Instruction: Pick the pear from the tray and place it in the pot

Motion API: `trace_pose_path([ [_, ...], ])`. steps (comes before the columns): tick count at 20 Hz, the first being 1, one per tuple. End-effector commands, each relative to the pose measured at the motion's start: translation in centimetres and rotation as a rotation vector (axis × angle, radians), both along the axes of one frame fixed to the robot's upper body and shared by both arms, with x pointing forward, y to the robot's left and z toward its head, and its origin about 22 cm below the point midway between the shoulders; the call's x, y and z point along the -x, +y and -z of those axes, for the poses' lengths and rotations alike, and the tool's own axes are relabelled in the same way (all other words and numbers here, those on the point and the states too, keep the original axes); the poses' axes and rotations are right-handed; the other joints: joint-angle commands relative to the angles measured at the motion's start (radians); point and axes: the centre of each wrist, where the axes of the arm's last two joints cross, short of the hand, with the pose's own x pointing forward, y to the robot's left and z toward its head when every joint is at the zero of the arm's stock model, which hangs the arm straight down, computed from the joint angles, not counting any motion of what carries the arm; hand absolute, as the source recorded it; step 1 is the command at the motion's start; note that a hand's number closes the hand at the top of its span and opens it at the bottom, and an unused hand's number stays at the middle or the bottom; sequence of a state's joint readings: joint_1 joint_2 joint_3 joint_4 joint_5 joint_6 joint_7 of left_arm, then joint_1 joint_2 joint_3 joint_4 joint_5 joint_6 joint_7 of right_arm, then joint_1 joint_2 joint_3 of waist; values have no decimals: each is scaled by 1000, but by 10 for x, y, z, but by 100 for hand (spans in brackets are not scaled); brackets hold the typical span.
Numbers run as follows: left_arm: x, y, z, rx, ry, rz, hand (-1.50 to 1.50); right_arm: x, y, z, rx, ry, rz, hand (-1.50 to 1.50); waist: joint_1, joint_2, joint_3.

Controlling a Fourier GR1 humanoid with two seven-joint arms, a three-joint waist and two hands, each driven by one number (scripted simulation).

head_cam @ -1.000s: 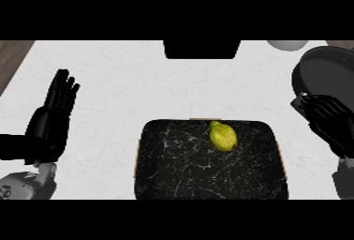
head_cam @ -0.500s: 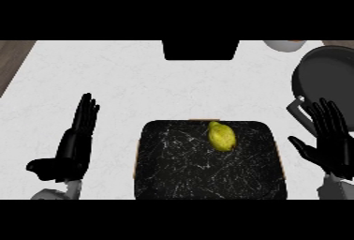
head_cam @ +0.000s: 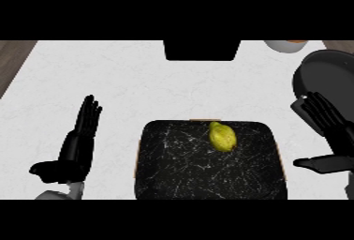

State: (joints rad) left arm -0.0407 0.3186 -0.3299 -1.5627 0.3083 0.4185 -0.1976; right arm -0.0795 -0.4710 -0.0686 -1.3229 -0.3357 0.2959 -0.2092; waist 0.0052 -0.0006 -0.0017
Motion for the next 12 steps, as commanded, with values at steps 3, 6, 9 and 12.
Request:
trace_pose_path([
  [3,2,-10,0,1,-12,4,0,-22,35,-24,244,166,-229,-150,9,0,1],
  [6,6,7,4,-2,1,6,0,-25,54,-31,237,204,-267,-150,1,0,1],
  [9,9,-3,-10,-10,-5,-13,0,-36,59,-17,240,238,-279,-150,2,1,2],
  [12,-13,-5,-11,-8,5,-12,0,-33,90,-32,228,239,-306,-150,-5,0,2],
])
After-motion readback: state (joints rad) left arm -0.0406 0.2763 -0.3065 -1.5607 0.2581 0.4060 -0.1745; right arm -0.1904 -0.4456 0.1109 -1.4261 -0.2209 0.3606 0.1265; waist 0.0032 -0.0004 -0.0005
